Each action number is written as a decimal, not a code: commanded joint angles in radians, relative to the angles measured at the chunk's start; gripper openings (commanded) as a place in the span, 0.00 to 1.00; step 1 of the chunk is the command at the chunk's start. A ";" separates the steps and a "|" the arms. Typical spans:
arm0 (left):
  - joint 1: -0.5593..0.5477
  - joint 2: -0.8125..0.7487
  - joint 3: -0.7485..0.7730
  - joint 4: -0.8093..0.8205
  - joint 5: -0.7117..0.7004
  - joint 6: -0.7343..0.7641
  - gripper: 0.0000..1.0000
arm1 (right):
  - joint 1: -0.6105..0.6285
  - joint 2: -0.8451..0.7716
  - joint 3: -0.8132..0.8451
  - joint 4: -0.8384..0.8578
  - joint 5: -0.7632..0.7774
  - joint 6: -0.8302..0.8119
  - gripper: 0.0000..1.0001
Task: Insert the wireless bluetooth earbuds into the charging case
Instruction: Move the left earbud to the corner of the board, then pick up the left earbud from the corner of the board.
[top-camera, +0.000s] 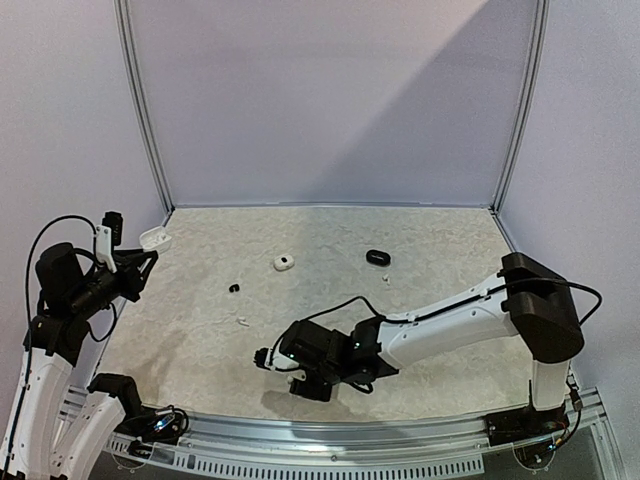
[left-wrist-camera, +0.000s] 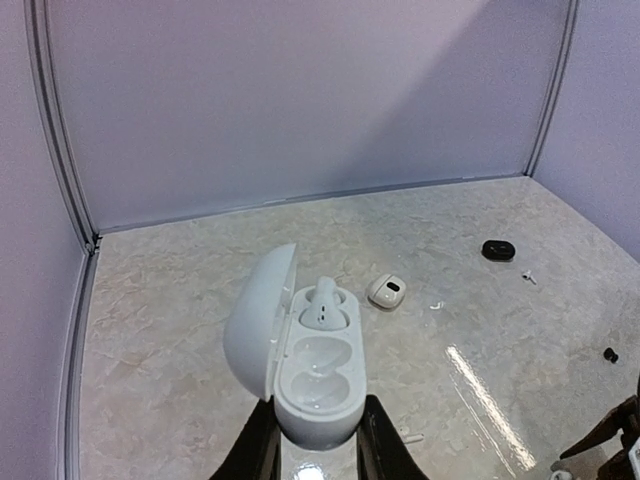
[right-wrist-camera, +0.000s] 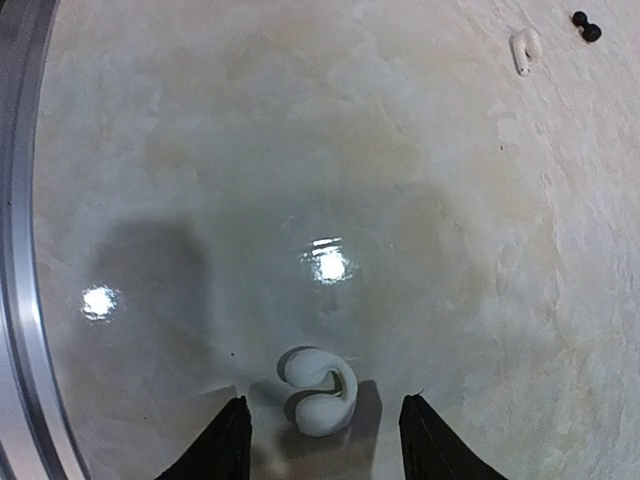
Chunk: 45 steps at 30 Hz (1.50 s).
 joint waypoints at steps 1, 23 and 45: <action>-0.008 0.004 -0.010 0.016 0.024 0.022 0.00 | -0.051 -0.093 0.051 -0.080 -0.160 0.046 0.56; -0.010 0.006 -0.014 0.021 0.021 0.010 0.00 | -0.149 0.100 0.258 -0.293 -0.294 0.269 0.39; -0.009 -0.013 -0.018 -0.003 0.012 0.014 0.00 | -0.148 0.092 0.242 -0.292 -0.292 0.265 0.39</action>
